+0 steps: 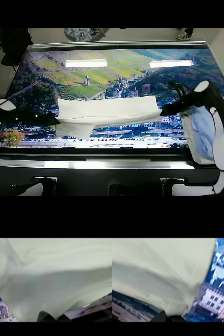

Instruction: Fold the shirts.

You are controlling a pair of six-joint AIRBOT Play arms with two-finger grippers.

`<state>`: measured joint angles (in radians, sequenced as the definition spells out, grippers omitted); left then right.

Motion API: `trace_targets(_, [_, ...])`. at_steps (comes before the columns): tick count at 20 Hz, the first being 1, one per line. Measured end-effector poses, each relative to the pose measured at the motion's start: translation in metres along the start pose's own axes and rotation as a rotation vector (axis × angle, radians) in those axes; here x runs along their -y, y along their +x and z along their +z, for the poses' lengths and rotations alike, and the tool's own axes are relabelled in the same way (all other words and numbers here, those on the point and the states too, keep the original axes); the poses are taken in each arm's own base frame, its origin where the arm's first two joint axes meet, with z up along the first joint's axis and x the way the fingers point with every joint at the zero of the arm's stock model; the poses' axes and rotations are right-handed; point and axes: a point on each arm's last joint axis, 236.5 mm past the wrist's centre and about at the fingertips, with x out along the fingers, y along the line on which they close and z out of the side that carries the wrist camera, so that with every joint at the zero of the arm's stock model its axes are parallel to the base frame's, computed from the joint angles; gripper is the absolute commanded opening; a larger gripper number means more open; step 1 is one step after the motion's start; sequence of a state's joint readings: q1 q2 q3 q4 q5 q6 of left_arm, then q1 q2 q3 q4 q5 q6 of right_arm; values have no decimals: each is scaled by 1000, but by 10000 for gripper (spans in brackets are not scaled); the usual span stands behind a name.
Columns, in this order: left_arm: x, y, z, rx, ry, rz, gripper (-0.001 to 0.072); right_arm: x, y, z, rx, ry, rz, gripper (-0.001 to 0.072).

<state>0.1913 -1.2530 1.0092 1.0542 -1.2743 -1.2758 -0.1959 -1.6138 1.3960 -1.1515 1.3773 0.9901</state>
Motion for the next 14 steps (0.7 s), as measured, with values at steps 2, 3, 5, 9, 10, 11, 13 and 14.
trace_targets(2, [-7, 4, 28, 24, -4, 8, 25, 9, 6, 29, 16, 4, -22, 42])
trace_targets(3, [-12, 9, 41, 27, -7, 10, 25, 14, 10, 42, 23, 13, -25, 42])
trace_targets(5, [-21, 18, 65, 32, -14, 13, 25, 21, 19, 59, 27, 34, -24, 42])
trace_targets(9, [-35, 34, 101, 47, -23, 16, 26, 32, 40, 78, 37, 74, -15, 43])
trace_targets(10, [-37, 38, 106, 48, -25, 17, 27, 34, 45, 79, 34, 84, -8, 44])
trace_targets(11, [-40, 43, 110, 47, -26, 18, 28, 35, 50, 80, 32, 93, 1, 45])
trace_targets(13, [-43, 52, 112, 36, -42, 17, 101, 35, 59, 79, 20, 103, 17, 98])
trace_targets(14, [-45, 55, 113, 29, -53, 18, 265, 35, 62, 78, 11, 109, 27, 233])
